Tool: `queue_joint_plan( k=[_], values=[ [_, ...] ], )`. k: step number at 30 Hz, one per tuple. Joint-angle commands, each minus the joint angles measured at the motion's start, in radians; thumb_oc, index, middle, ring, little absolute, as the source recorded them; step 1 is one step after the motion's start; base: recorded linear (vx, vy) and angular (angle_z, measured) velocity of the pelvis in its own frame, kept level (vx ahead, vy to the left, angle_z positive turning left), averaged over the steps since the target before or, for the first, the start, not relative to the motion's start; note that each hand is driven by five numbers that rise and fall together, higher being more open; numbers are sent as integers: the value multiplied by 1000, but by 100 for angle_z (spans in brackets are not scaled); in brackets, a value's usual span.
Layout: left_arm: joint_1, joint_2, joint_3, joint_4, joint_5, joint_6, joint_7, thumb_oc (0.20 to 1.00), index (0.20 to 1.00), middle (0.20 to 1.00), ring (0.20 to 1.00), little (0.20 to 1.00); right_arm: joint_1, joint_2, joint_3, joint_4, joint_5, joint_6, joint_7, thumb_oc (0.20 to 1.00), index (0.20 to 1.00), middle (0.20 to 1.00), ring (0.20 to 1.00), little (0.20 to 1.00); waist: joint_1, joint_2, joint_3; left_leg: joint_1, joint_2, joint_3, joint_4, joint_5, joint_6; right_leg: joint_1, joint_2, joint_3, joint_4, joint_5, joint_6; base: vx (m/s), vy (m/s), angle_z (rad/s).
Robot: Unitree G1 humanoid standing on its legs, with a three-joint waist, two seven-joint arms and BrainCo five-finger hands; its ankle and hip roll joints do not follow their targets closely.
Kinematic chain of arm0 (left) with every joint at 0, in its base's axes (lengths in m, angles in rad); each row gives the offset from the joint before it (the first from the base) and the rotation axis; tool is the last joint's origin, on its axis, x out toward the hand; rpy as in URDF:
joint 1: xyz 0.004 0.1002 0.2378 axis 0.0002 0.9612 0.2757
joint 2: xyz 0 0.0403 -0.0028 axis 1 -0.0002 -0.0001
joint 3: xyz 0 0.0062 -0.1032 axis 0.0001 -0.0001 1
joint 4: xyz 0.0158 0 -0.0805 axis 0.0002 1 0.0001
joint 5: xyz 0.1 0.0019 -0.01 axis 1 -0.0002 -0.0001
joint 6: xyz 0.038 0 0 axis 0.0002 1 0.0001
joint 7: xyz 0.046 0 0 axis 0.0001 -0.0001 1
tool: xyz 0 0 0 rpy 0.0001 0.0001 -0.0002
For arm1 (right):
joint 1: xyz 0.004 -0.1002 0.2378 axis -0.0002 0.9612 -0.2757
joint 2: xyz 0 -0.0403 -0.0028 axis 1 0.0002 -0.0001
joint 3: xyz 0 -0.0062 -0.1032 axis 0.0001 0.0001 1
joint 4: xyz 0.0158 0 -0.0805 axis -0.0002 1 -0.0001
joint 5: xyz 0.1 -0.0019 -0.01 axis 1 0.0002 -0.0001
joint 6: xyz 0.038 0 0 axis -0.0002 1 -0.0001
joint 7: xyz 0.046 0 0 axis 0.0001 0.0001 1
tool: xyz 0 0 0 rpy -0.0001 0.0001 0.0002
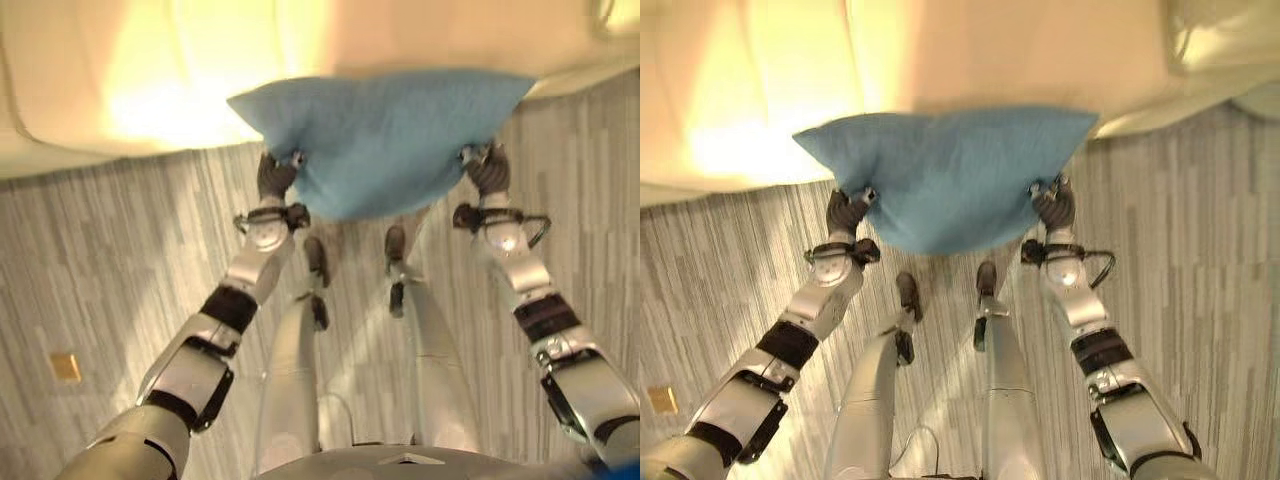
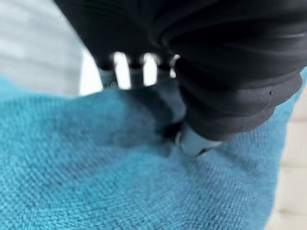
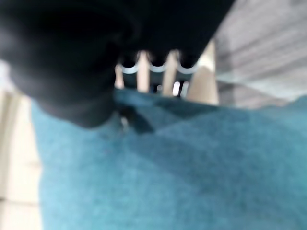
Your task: Pick up all the scattered cushions and arrange them neatly on the sofa.
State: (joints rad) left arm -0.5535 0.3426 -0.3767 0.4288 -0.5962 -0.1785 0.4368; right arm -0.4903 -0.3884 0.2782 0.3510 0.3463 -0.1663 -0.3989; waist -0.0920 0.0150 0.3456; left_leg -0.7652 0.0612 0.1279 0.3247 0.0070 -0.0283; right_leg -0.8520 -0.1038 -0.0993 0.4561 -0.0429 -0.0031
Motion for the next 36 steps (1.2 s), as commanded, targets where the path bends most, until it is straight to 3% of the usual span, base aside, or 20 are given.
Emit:
queue_joint_plan(
  k=[1, 5, 10, 11, 12, 15, 16, 17, 19, 20, 23, 26, 27, 30, 31, 34, 36],
  values=[
    [-76, -83, -60, -60, 47, -62, -80, 200, 200, 200, 200, 200, -42, 33, 56, -70, -25, -95, 84, 200, 200, 200, 200, 200, 2, 20, -49, 50, 12, -36, -129, 117, -69, 61, 51, 32, -79, 38, 82, 69, -46, 5],
    [24, -103, -66, -83, 64, -54, -105, 200, 200, 200, 200, 200, 74, 40, 52, -76, -39, -85, 110, 200, 200, 200, 200, 200, 2, 14, -63, 230, 12, -38, -183, 122, -74, 256, 68, 18, -162, 33, 75, 93, -50, 2],
    [124, -115, -79, -78, 104, -41, -137, 200, 200, 200, 200, 200, 198, 56, 25, -68, -34, -80, 134, 200, 200, 200, 200, 200, -13, -31, -116, 435, 24, 3, -119, 72, -85, 584, 84, -5, -336, 31, 64, 146, -88, 35],
    [135, -118, -77, -77, 100, -39, -137, 200, 200, 200, 200, 200, 213, 58, 20, -74, -39, -76, 135, 200, 200, 200, 200, 200, -17, -31, -130, 465, 25, 11, -147, 76, -85, 599, 87, -8, -345, 32, 66, 367, 51, 41],
    [166, -125, -92, -74, 106, -26, -144, 200, 200, 200, 200, 200, 244, 61, 11, -81, -49, -69, 137, 200, 200, 200, 200, 200, -18, -14, -176, 527, 23, 35, -303, 131, -93, 647, 93, -16, -360, 33, 80, 356, 130, 47],
    [187, -125, -89, -91, 110, -24, -144, 200, 200, 200, 200, 200, 245, 74, 24, -71, -49, -61, 139, 200, 200, 200, 200, 200, 2, -28, -178, 578, -18, -20, -287, 88, -71, 694, 89, 9, -352, 30, 93, 254, 169, 10],
    [201, -127, -85, -86, 105, -21, -148, 200, 200, 200, 200, 200, 239, 80, 26, -52, -41, -58, 144, 200, 200, 200, 200, 200, 7, -30, -193, 601, -28, -10, -291, 69, -59, 724, 80, 23, -355, 29, 105, 181, 151, -36],
    [201, -127, -85, -86, 105, -21, -148, 200, 200, 200, 200, 200, 239, 80, 26, -52, -41, -58, 145, 200, 200, 200, 200, 200, 8, -31, -191, 604, -28, -9, -291, 69, -59, 726, 79, 24, -355, 29, 105, 275, 245, -33],
    [219, -121, -78, -100, 96, -15, -145, 200, 200, 200, 200, 200, 236, 91, 28, -54, -35, -47, 147, 200, 200, 200, 200, 200, 32, -30, -200, 646, -48, 0, -291, 34, -21, 732, 58, 48, -289, 30, 139, 242, 335, -63],
    [229, -113, -74, -112, 100, -10, -140, 200, 200, 200, 200, 200, 233, 109, 29, -42, -30, -43, 149, 200, 200, 200, 200, 200, 35, -26, -190, 686, -64, 19, -301, 16, 11, 685, 29, 58, -124, 117, 190, 139, 308, -82],
    [226, -104, -69, -110, 118, -8, -139, 200, 200, 200, 200, 200, 226, 112, 25, -41, -44, -40, 150, 200, 200, 200, 200, 200, 31, -10, -191, 734, -66, 16, -318, 2, 21, 643, 40, 62, -32, 97, 175, 171, 247, -43],
    [223, -105, -67, -102, 123, -9, -138, 200, 200, 200, 200, 200, 220, 107, 25, -36, -45, -38, 154, 200, 200, 200, 200, 200, 22, -9, -204, 763, -77, 6, -336, -7, 18, 634, 65, 71, -100, 74, 154, 166, 49, -2],
    [211, -104, -65, -88, 125, -10, -139, 200, 200, 200, 200, 200, 202, 102, 26, -24, -40, -39, 153, 200, 200, 200, 200, 200, 15, -17, -219, 781, -91, 4, -351, -13, 14, 621, 82, 78, -225, 76, 148, 310, 15, 15],
    [192, -107, -62, -80, 120, -4, -137, 200, 200, 200, 200, 200, 198, 87, 23, -26, -40, -38, 156, 200, 200, 200, 200, 200, -10, -31, -225, 829, -115, -20, -356, -37, 2, 614, 111, 94, -405, 143, 160, 266, -17, -1],
    [189, -107, -59, -82, 121, -5, -137, 200, 200, 200, 200, 200, 202, 83, 22, -32, -43, -36, 157, 200, 200, 200, 200, 200, -15, -34, -227, 840, -117, -22, -355, -42, -2, 606, 109, 81, -420, 157, 167, 305, -73, 32],
    [198, -130, -69, -75, 119, -10, -160, 200, 200, 200, 200, 200, 234, 55, 0, -52, -50, -36, 167, 200, 200, 200, 200, 200, -33, -31, -259, 858, -115, -46, -318, -47, -24, 679, 111, 115, -444, 155, 141, 275, -95, 77],
    [215, -143, -69, -75, 101, -8, -174, 200, 200, 200, 200, 200, 260, 40, -20, -70, -54, -35, 168, 200, 200, 200, 200, 200, -45, -28, -273, 844, -96, -32, -248, -33, -56, 720, 104, 83, -467, 148, 131, 169, -92, 81]
  ],
)
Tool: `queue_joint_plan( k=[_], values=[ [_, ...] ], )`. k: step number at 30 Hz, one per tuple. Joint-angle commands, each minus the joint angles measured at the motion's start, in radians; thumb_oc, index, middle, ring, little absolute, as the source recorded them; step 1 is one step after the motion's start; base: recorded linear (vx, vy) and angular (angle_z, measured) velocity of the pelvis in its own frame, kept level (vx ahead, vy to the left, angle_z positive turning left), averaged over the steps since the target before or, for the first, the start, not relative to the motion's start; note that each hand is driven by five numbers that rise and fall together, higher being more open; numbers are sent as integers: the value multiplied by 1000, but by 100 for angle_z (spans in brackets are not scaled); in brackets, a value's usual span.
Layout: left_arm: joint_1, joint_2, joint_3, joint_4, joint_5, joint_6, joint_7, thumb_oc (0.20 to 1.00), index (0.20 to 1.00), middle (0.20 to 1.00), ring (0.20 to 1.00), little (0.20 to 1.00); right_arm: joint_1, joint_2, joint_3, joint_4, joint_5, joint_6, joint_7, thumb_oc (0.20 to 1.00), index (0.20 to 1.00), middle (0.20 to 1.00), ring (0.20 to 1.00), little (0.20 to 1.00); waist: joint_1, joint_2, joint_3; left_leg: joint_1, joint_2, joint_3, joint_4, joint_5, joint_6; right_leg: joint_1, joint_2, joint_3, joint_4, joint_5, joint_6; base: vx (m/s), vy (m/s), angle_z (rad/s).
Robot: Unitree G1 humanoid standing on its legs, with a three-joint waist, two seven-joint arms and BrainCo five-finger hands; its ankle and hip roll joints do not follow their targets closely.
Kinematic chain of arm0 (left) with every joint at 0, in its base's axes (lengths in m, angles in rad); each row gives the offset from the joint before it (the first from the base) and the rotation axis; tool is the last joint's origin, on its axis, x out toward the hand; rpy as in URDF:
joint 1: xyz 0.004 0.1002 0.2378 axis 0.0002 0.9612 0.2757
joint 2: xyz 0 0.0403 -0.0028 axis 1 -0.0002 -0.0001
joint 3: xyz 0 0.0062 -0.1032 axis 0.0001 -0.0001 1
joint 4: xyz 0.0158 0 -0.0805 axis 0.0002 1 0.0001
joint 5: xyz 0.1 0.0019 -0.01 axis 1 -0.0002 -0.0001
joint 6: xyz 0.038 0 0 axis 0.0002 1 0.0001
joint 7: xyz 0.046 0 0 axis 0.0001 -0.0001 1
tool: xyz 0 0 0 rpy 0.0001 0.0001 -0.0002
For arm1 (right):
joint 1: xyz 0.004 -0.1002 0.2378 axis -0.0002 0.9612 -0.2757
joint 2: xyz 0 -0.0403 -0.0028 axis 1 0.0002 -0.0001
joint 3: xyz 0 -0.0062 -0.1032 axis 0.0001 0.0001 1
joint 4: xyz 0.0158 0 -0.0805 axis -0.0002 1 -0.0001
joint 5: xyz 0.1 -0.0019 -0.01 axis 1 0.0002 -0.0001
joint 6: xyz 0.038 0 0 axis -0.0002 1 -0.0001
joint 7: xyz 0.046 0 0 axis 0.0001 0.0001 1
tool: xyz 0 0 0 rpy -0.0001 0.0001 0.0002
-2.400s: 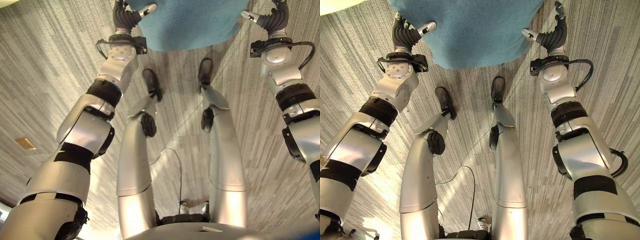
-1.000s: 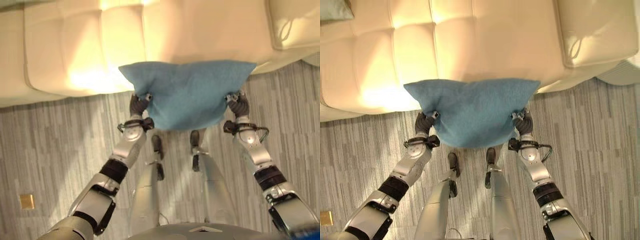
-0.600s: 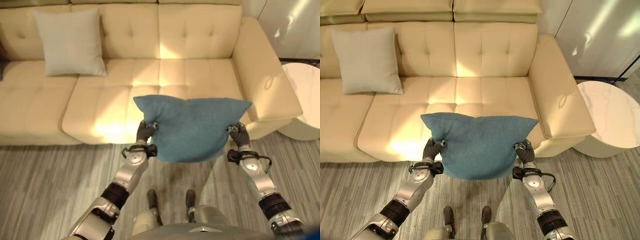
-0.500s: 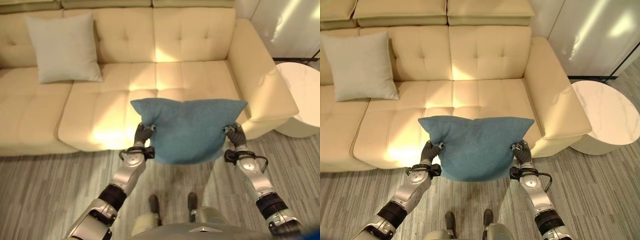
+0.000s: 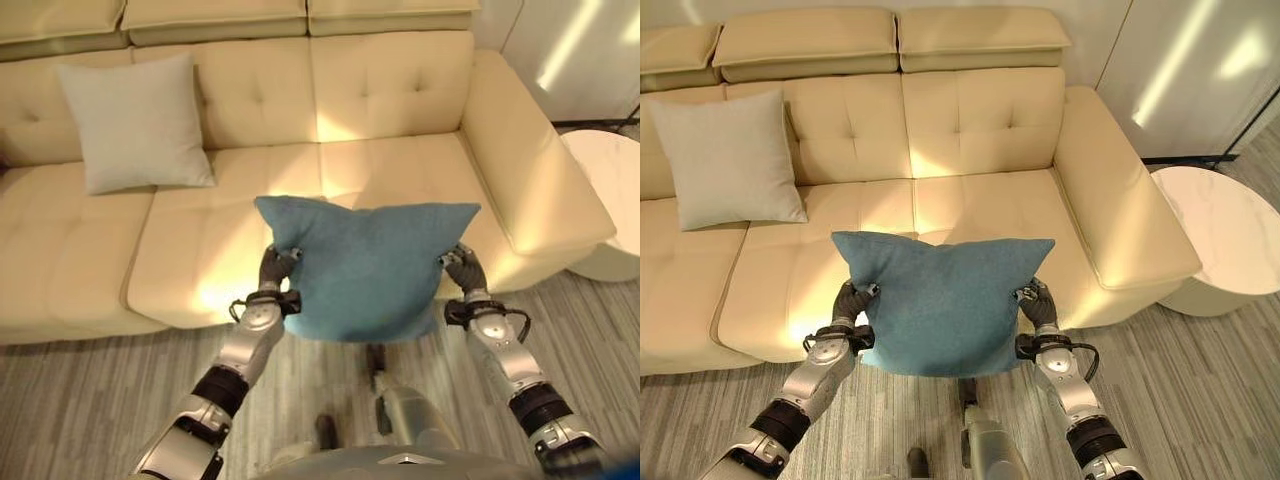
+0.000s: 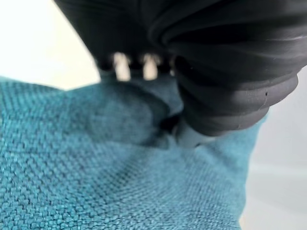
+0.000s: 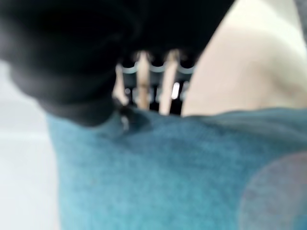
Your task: Pick up all the scattered cushions and arrange them neatly on the sofa.
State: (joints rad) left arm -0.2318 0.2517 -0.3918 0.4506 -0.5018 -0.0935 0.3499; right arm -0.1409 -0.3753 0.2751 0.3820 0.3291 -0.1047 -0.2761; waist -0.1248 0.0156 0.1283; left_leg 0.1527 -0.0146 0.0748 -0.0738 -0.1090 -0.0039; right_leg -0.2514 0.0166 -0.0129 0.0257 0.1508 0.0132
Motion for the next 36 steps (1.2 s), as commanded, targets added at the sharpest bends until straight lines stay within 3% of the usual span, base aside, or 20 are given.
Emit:
queue_joint_plan(
  k=[1, 2, 3, 5, 7, 9, 10, 11, 13, 15, 16, 18, 20, 24, 26, 36],
  values=[
    [-106, -52, -54, -97, 7, -93, -87, 200, 200, 200, 200, 200, -89, 27, -16, -101, -37, -97, 45, 200, 200, 200, 200, 200, -14, -28, -55, -75, -19, 19, 153, 81, -81, 121, -16, -5, -38, -45, 114, 127, -158, 44],
    [-107, -56, -63, -94, 2, -91, -101, 200, 200, 200, 200, 200, -67, 27, -29, -113, -19, -104, 47, 200, 200, 200, 200, 200, -22, -47, -48, -139, 13, 38, 312, 120, -118, 156, -29, -14, -44, -55, 94, 105, -187, 36],
    [-105, -60, -66, -89, -1, -91, -107, 200, 200, 200, 200, 200, -71, 23, -27, -112, -19, -104, 48, 200, 200, 200, 200, 200, -19, -55, -44, -169, 13, 35, 381, 123, -124, 172, -29, -22, -49, -61, 85, 149, -228, 47],
    [-104, -61, -64, -86, -1, -88, -100, 200, 200, 200, 200, 200, -69, 25, -24, -111, -18, -105, 45, 200, 200, 200, 200, 200, -18, -58, -42, -179, 25, 49, 406, 125, -119, 188, -26, -30, -50, -72, 75, 101, -100, 40],
    [-95, -63, -73, -83, 19, -76, -101, 200, 200, 200, 200, 200, -43, 29, -39, -119, -13, -105, 44, 200, 200, 200, 200, 200, -4, -75, -40, -236, 30, 83, 280, 90, -74, 231, -36, -28, -50, -100, 76, 242, -88, 12],
    [-94, -66, -74, -82, 34, -74, -97, 200, 200, 200, 200, 200, -44, 32, -37, -107, -19, -106, 40, 200, 200, 200, 200, 200, 7, -70, -42, -267, 31, 81, 185, 140, -75, 246, -23, -18, -56, -106, 77, 239, -18, -5],
    [-94, -66, -71, -85, 37, -72, -93, 200, 200, 200, 200, 200, -49, 36, -33, -98, -25, -106, 36, 200, 200, 200, 200, 200, 22, -66, -36, -290, 38, 74, 119, 207, -87, 270, -10, -2, -66, -116, 75, 219, 28, -22],
    [-94, -63, -69, -91, 38, -72, -91, 200, 200, 200, 200, 200, -52, 38, -31, -96, -30, -105, 32, 200, 200, 200, 200, 200, 30, -65, -33, -304, 39, 72, 114, 222, -90, 281, -7, 8, -66, -123, 74, 238, 68, -23],
    [-84, -59, -61, -94, 35, -73, -91, 200, 200, 200, 200, 200, -54, 46, -28, -99, -40, -103, 37, 200, 200, 200, 200, 200, 30, -53, -45, -258, 42, 81, 49, 214, -80, 284, 1, 13, -57, -140, 79, 214, 111, -39],
    [-84, -45, -47, -117, 38, -78, -73, 200, 200, 200, 200, 200, -103, 69, -3, -72, -51, -96, 30, 200, 200, 200, 200, 200, 51, -40, -55, -185, 31, 108, 8, 197, -55, 264, -18, 17, 34, -155, 114, 196, 184, -77],
    [-84, -45, -47, -117, 38, -78, -73, 200, 200, 200, 200, 200, -103, 69, -3, -72, -51, -96, 30, 200, 200, 200, 200, 200, 54, -41, -54, -183, 31, 111, 7, 197, -55, 263, -19, 20, 37, -157, 115, 74, 142, -73],
    [-82, -27, -40, -133, 36, -82, -64, 200, 200, 200, 200, 200, -133, 84, 12, -60, -54, -92, 32, 200, 200, 200, 200, 200, 61, -26, -35, -146, 41, 139, -4, 189, -40, 183, -34, 17, 207, -134, 155, 20, 123, -67],
    [-94, -22, -31, -121, 45, -84, -54, 200, 200, 200, 200, 200, -135, 92, 12, -49, -51, -92, 32, 200, 200, 200, 200, 200, 57, -21, -29, -136, 43, 138, -5, 181, -35, 145, -43, 28, 245, -145, 151, 11, 77, -66],
    [-121, -12, -19, -107, 49, -87, -50, 200, 200, 200, 200, 200, -153, 95, 8, -27, -39, -89, 31, 200, 200, 200, 200, 200, 53, -18, -48, -122, 49, 157, -14, 158, -48, 145, -121, -12, 54, -96, 164, 58, -42, -11],
    [-111, -16, -11, -100, 53, -85, -45, 200, 200, 200, 200, 200, -136, 90, 2, -32, -44, -80, 36, 200, 200, 200, 200, 200, 37, -28, -58, -104, 46, 159, -14, 155, -59, 170, -133, -5, -8, -69, 177, 116, -59, -5],
    [-136, -21, 4, -78, 61, -71, -44, 200, 200, 200, 200, 200, -151, 50, -12, -55, -63, -70, 28, 200, 200, 200, 200, 200, 15, -23, -100, -113, 67, 135, -14, 157, -88, 253, -106, -47, -113, -83, 155, 75, -95, 11]
  ],
)
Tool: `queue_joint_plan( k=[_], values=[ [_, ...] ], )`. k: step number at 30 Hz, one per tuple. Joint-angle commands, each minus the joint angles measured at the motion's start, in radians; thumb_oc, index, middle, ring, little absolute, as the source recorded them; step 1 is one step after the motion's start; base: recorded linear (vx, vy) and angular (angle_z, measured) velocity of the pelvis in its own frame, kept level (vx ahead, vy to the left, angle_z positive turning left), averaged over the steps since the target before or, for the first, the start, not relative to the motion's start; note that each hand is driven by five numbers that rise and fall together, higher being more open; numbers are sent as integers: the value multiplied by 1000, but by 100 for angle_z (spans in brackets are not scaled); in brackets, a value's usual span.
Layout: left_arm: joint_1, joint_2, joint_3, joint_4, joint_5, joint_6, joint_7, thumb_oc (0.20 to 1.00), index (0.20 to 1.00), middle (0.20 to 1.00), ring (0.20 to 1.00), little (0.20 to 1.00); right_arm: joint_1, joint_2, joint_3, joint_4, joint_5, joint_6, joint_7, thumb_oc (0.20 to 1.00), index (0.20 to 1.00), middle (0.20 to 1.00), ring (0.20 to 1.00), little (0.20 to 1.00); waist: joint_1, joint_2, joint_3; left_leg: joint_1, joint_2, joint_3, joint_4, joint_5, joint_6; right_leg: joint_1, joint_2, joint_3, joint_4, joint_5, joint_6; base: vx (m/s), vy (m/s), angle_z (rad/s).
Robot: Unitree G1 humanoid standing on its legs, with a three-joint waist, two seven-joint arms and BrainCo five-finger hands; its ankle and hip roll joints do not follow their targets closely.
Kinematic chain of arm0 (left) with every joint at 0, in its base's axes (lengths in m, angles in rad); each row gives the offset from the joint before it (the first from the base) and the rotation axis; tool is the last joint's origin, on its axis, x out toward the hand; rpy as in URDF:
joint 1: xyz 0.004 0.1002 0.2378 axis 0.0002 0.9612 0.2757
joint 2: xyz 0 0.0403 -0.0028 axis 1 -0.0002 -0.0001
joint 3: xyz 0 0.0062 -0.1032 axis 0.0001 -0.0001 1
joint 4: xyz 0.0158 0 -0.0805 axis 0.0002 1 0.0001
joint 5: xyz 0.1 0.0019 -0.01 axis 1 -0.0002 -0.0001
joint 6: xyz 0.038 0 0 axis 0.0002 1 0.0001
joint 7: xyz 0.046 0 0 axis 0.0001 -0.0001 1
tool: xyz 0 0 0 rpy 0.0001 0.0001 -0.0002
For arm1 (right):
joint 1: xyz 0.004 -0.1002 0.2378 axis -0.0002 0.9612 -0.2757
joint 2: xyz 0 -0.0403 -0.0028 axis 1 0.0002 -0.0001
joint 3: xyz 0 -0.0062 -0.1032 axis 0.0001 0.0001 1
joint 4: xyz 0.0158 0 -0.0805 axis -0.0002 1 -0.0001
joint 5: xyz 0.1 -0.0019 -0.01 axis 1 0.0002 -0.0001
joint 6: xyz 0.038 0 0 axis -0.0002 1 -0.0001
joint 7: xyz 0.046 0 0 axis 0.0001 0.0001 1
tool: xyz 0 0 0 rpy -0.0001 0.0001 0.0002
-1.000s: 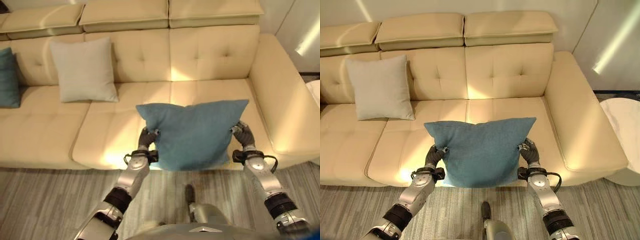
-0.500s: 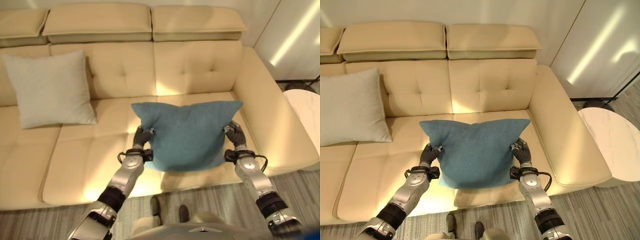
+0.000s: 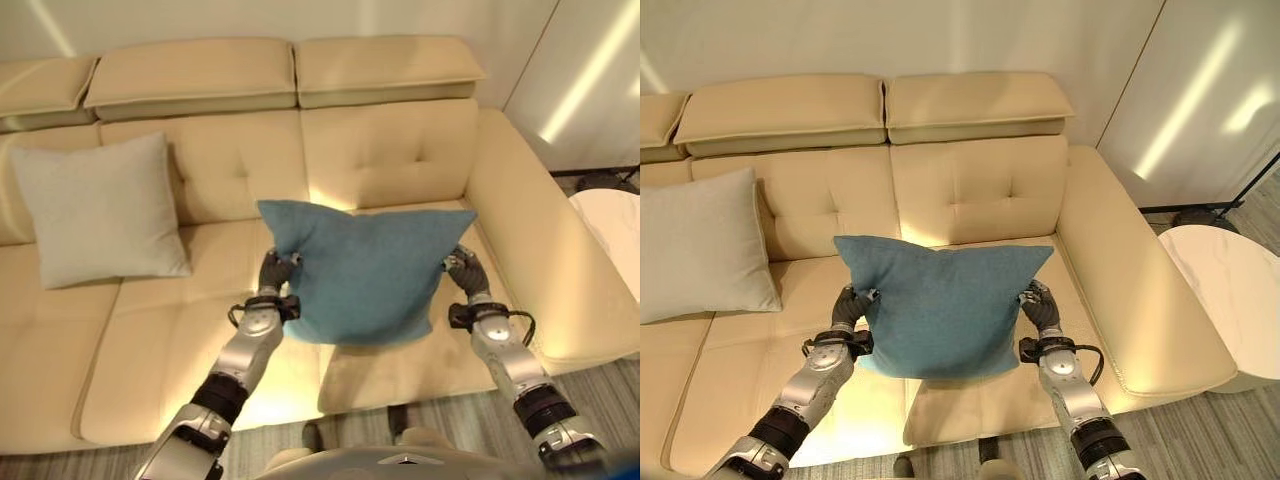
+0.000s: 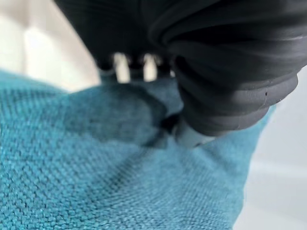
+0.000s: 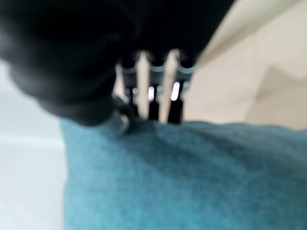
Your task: Pick up all the scattered cushions and arrange them neatly on the sofa.
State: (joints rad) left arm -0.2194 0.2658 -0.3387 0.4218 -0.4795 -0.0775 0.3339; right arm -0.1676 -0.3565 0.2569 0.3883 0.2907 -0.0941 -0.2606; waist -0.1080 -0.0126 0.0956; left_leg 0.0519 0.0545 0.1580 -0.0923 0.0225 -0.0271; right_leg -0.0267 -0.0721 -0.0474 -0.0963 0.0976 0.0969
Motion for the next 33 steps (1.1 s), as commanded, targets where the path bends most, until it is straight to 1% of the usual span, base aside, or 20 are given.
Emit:
queue_joint_plan(
  k=[1, 4, 5, 6, 8, 11, 12, 14, 15, 19, 20, 21, 23, 27, 29, 30, 33],
  values=[
    [-162, -34, -46, -45, 40, -88, -19, 200, 200, 200, 200, 200, -139, 30, 12, -59, -26, -82, 10, 200, 200, 200, 200, 200, -4, 8, -67, -16, -1, 53, 5, 25, -67, 25, -15, -13, 9, -33, 72, 45, -56, 3],
    [-226, -18, -41, -34, 31, -99, 8, 200, 200, 200, 200, 200, -219, 15, 41, -52, -46, -78, -8, 200, 200, 200, 200, 200, -7, 13, -58, -39, 5, 58, 5, 32, -71, -1, -13, -12, 9, -28, 74, 1, -25, -1],
    [-226, -18, -41, -34, 31, -99, 8, 200, 200, 200, 200, 200, -219, 15, 41, -52, -46, -78, -8, 200, 200, 200, 200, 200, -7, 13, -58, -39, 5, 58, 5, 32, -71, -1, -13, -12, 9, -28, 74, 0, 0, 0],
    [-309, 5, -43, -35, 17, -117, 32, 200, 200, 200, 200, 200, -315, 2, 73, -40, -53, -72, -22, 200, 200, 200, 200, 200, -6, 19, -52, -66, 6, 60, 5, 37, -74, -27, -11, -8, 9, -24, 75, 0, 0, 0],
    [-382, 22, -55, -36, 0, -132, 54, 200, 200, 200, 200, 200, -398, -16, 94, -25, -52, -67, -38, 200, 200, 200, 200, 200, -1, 22, -43, -92, 7, 55, 5, 43, -74, -53, -10, -6, 9, -18, 75, -5, -13, -5],
    [-469, 39, -63, -32, -10, -141, 77, 200, 200, 200, 200, 200, -490, -38, 107, -10, -47, -63, -59, 200, 200, 200, 200, 200, 2, 28, -32, -134, 5, 45, 5, 50, -76, -95, -11, -3, 9, -13, 73, -12, 5, 6],
    [-469, 39, -63, -32, -10, -141, 77, 200, 200, 200, 200, 200, -490, -38, 107, -10, -47, -63, -59, 200, 200, 200, 200, 200, 2, 28, -32, -134, 5, 45, 5, 50, -76, -95, -11, -3, 9, -13, 73, -48, 3, 11],
    [-571, 61, -81, 4, -19, -154, 95, 200, 200, 200, 200, 200, -602, -63, 131, 28, -38, -66, -79, 200, 200, 200, 200, 200, 9, 30, -14, -193, 2, 36, 5, 60, -76, -160, -9, 7, 9, 0, 70, -87, -8, 1],
    [-673, 85, -99, 52, -34, -170, 110, 200, 200, 200, 200, 200, -718, -83, 161, 71, -30, -67, -96, 200, 200, 200, 200, 200, 19, 31, -2, -253, 1, 28, 5, 73, -76, -220, -7, 15, 9, 16, 68, -80, -19, -4],
    [-845, 126, -129, 156, -48, -188, 121, 200, 200, 200, 200, 200, -905, -112, 216, 174, -16, -72, -117, 200, 200, 200, 200, 200, 38, 33, -3, -349, 3, 8, 5, 105, -91, -313, -3, 17, 9, 45, 73, -17, -12, 2],
    [-845, 126, -129, 157, -48, -189, 121, 200, 200, 200, 200, 200, -906, -112, 216, 175, -16, -72, -117, 200, 200, 200, 200, 200, 38, 33, -4, -351, 3, 8, 5, 105, -91, -314, -3, 17, 9, 45, 73, -12, -26, -3],
    [-881, 130, -142, 178, -47, -191, 125, 200, 200, 200, 200, 200, -937, -119, 228, 189, -14, -72, -119, 200, 200, 200, 200, 200, 43, 31, 0, -373, 5, 1, 5, 114, -99, -333, -3, 13, 9, 52, 74, 0, 0, 0],
    [-898, 131, -145, 191, -55, -196, 120, 200, 200, 200, 200, 200, -964, -126, 237, 202, -15, -74, -119, 200, 200, 200, 200, 200, 44, 30, -7, -407, 7, -6, 5, 122, -107, -367, -1, 6, 9, 58, 75, -16, -26, 2],
    [-912, 121, -148, 233, -66, -202, 118, 200, 200, 200, 200, 200, -1017, -152, 266, 241, -37, -71, -119, 200, 200, 200, 200, 200, 46, 17, -23, -472, 9, -19, 5, 137, -117, -430, -1, -2, 9, 73, 80, -7, -31, 15],
    [-911, 113, -148, 251, -69, -197, 117, 200, 200, 200, 200, 200, -1024, -154, 268, 253, -45, -73, -124, 200, 200, 200, 200, 200, 44, 15, -24, -495, 9, -22, 5, 142, -119, -450, -2, -5, 9, 77, 82, 5, -7, 20],
    [-913, 107, -152, 287, -59, -187, 112, 200, 200, 200, 200, 200, -1039, -161, 276, 277, -51, -70, -123, 200, 200, 200, 200, 200, 45, 14, -18, -511, 8, -27, 5, 147, -123, -467, -3, -6, 9, 80, 84, 12, 2, 12],
    [-935, 108, -162, 329, -50, -180, 113, 200, 200, 200, 200, 200, -1060, -163, 291, 307, -59, -70, -128, 200, 200, 200, 200, 200, 46, 17, -8, -532, 11, -33, 5, 153, -131, -487, -6, -7, 9, 83, 85, 4, 1, 3]
  ],
)
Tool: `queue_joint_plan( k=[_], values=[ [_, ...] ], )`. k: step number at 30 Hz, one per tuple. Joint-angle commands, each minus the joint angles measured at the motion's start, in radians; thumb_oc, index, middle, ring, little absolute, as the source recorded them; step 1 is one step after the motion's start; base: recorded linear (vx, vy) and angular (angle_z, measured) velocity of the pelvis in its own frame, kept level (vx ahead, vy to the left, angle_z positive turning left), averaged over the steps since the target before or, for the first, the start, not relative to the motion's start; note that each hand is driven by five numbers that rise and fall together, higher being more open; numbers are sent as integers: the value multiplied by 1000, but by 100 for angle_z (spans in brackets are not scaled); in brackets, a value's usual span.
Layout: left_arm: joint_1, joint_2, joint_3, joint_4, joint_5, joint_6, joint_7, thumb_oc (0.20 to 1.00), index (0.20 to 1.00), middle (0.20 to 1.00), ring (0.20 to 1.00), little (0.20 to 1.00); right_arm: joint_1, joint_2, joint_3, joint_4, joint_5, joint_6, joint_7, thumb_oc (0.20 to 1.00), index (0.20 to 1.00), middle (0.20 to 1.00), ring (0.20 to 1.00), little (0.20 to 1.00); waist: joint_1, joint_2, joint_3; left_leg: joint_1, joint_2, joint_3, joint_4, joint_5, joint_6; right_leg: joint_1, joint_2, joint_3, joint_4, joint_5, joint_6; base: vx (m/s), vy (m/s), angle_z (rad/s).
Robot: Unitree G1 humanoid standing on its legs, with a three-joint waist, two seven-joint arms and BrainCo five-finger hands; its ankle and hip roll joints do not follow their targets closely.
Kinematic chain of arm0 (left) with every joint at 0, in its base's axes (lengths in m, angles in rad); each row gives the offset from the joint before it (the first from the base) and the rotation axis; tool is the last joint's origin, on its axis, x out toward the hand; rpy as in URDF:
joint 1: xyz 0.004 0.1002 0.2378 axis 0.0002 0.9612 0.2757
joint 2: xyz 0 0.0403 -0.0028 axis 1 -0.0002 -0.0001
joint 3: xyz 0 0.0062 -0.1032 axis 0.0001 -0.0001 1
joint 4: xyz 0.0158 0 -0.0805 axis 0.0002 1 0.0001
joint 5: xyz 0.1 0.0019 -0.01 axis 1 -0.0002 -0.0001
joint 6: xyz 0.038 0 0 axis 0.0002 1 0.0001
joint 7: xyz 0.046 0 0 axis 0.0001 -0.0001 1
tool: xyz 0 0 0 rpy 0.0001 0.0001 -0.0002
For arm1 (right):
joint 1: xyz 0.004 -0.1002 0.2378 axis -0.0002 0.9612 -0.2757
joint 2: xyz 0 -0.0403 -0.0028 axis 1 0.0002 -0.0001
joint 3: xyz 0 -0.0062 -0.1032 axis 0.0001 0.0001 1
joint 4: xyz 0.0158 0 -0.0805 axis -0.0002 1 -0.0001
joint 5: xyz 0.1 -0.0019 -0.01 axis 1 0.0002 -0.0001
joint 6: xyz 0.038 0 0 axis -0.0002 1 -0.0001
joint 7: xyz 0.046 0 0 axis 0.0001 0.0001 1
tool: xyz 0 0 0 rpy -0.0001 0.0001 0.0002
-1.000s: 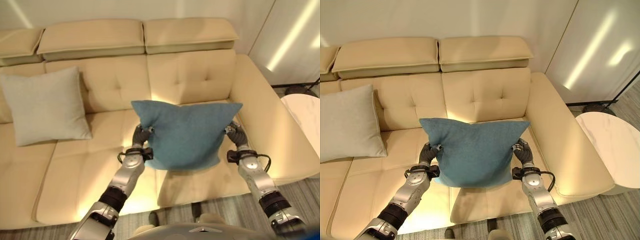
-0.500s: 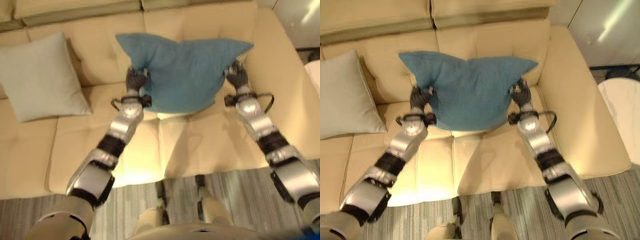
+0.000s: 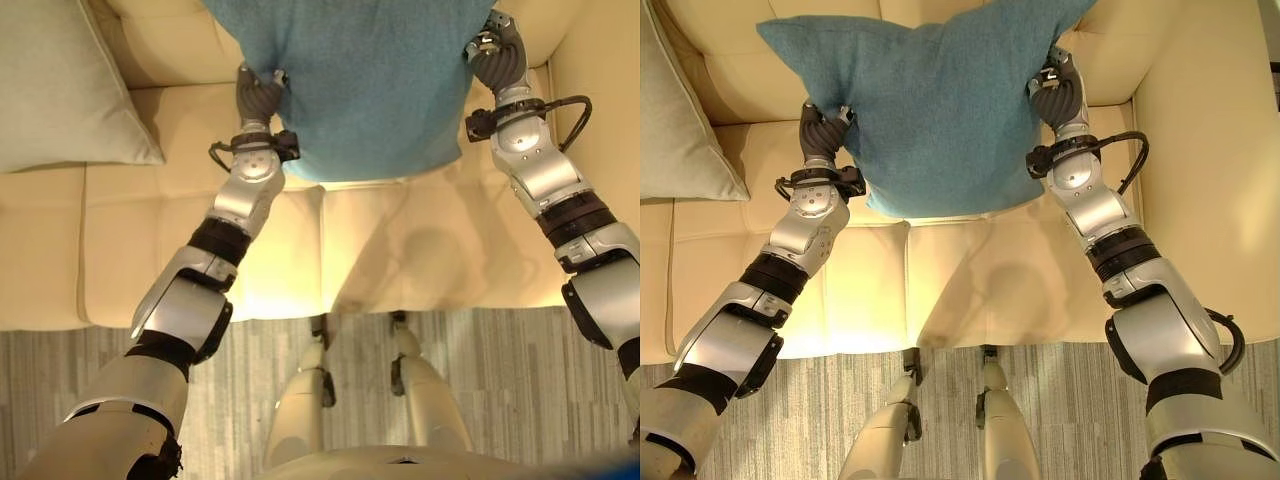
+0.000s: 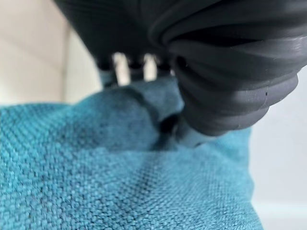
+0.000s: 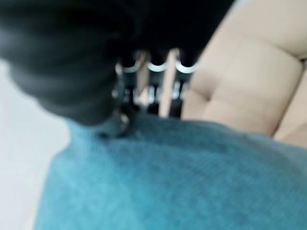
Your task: Pick up all the scattered cushions and arrange them neatly on the sofa.
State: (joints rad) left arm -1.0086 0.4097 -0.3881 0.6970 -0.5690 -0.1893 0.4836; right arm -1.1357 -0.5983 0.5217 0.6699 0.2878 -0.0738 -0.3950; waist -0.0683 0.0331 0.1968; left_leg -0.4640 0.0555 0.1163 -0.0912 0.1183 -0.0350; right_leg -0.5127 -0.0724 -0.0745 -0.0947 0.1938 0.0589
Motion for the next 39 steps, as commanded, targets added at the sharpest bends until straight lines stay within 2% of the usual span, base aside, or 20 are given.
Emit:
queue_joint_plan(
  k=[1, 4, 5, 6, 10, 14, 19, 21, 23, 26, 27, 31, 35, 38, 39],
  values=[
    [-162, -31, -118, 73, 44, -67, -36, 200, 200, 200, 200, 200, -95, 81, 25, 34, -54, -92, 4, 200, 200, 200, 200, 200, 6, -26, -110, -27, 10, 6, 4, 61, -126, -11, -6, 19, 7, -10, 123, 0, 0, 0],
    [-201, -14, -129, 126, 56, -59, -34, 200, 200, 200, 200, 200, -105, 85, 28, 68, -53, -93, -4, 200, 200, 200, 200, 200, 1, -24, -110, -48, 10, 2, 4, 67, -130, -30, -7, 16, 7, -5, 125, -5, -13, 5],
    [-248, 5, -145, 188, 71, -46, -29, 1000, 1000, 1000, 1000, 1000, -119, 88, 36, 117, -62, -91, -19, 928, 928, 928, 928, 928, -3, -23, -113, -64, 10, 2, 4, 73, -132, -47, -8, 15, 7, 0, 126, 15, 1, 10],
    [-269, 11, -153, 215, 75, -43, -31, 1000, 1000, 1000, 1000, 1000, -132, 89, 40, 143, -69, -88, -28, 1000, 1000, 1000, 1000, 1000, -6, -21, -113, -70, 10, 2, 4, 73, -132, -52, -9, 14, 7, 1, 126, 4, 0, 10],
    [-378, 71, -198, 308, 87, -31, -46, 1000, 1000, 1000, 1000, 1000, -199, 75, 77, 283, -57, -65, -25, 1000, 1000, 1000, 1000, 1000, -7, -9, -123, -69, 7, -4, 4, 74, -136, -56, -9, 17, 7, 7, 129, 3, 9, 0],
    [-398, 106, -211, 356, 88, -22, -68, 1000, 1000, 1000, 1000, 1000, -220, 35, 100, 355, -31, -49, 2, 1000, 1000, 1000, 1000, 1000, -9, -6, -133, -55, 8, -2, 4, 72, -138, -45, -9, 17, 7, 9, 130, 0, 2, -1],
    [-389, 140, -195, 366, 72, -22, -71, 1000, 1000, 1000, 1000, 1000, -221, -14, 96, 372, -12, -40, 11, 1000, 1000, 1000, 1000, 1000, -10, -4, -137, -32, 8, 0, 4, 68, -140, -27, -8, 14, 7, 8, 132, 0, 0, 0],
    [-350, 175, -156, 345, 35, -32, -76, 1000, 1000, 1000, 1000, 1000, -192, -69, 74, 353, 9, -39, 14, 1000, 1000, 1000, 1000, 1000, -13, -6, -143, -13, 10, 1, 4, 64, -141, -8, -6, 12, 7, 4, 130, 0, 0, 0],
    [-329, 188, -141, 326, 35, -33, -75, 1000, 1000, 1000, 1000, 1000, -169, -77, 51, 333, 17, -42, 13, 1000, 1000, 1000, 1000, 1000, -14, -7, -146, -11, 9, 3, 4, 66, -141, -7, -6, 13, 7, 7, 131, 0, 0, 0],
    [-243, 227, -93, 237, 46, -39, -75, 1000, 1000, 1000, 1000, 1000, -76, -112, -1, 253, 31, -50, 29, 1000, 1000, 1000, 1000, 1000, -14, -8, -148, 24, 13, 5, 4, 56, -139, 25, -7, 9, 7, -3, 130, 13, 0, -2],
    [-156, 247, -52, 148, 41, -50, -85, 1000, 1000, 1000, 1000, 1000, 10, -145, -39, 175, 16, -52, 43, 1000, 1000, 1000, 1000, 1000, -15, -6, -148, 59, 14, 9, 4, 44, -139, 56, -6, 9, 7, -15, 129, 15, -1, -5],
    [17, 260, 36, 8, 61, -54, -90, 1000, 1000, 1000, 1000, 1000, 221, -180, -150, 35, -25, -53, 64, 1000, 1000, 1000, 1000, 1000, -17, -7, -154, 109, 16, 11, 4, 33, -137, 106, -10, 7, 7, -29, 128, 31, 1, -1],
    [310, 222, 170, -211, 76, -60, -118, 1000, 1000, 1000, 1000, 1000, 533, -150, -326, -96, -82, -50, 98, 1000, 1000, 1000, 1000, 1000, -16, -10, -157, 186, 20, 14, 4, 14, -131, 184, -12, -5, 7, -54, 124, 64, -6, 0],
    [659, 123, 275, -330, 128, -21, -190, 1000, 1000, 1000, 1000, 1000, 855, -75, -440, -147, -166, -38, 171, 1000, 1000, 1000, 1000, 1000, -9, -21, -161, 281, 15, 19, 4, -1, -120, 278, -9, -19, 7, -81, 118, 44, -8, 2],
    [665, 122, 275, -334, 129, -19, -190, 1000, 1000, 1000, 1000, 1000, 861, -74, -441, -151, -167, -37, 171, 1000, 1000, 1000, 1000, 1000, -9, -20, -161, 285, 15, 19, 4, -2, -121, 282, -9, -19, 7, -82, 118, 0, 0, 0]
  ],
)
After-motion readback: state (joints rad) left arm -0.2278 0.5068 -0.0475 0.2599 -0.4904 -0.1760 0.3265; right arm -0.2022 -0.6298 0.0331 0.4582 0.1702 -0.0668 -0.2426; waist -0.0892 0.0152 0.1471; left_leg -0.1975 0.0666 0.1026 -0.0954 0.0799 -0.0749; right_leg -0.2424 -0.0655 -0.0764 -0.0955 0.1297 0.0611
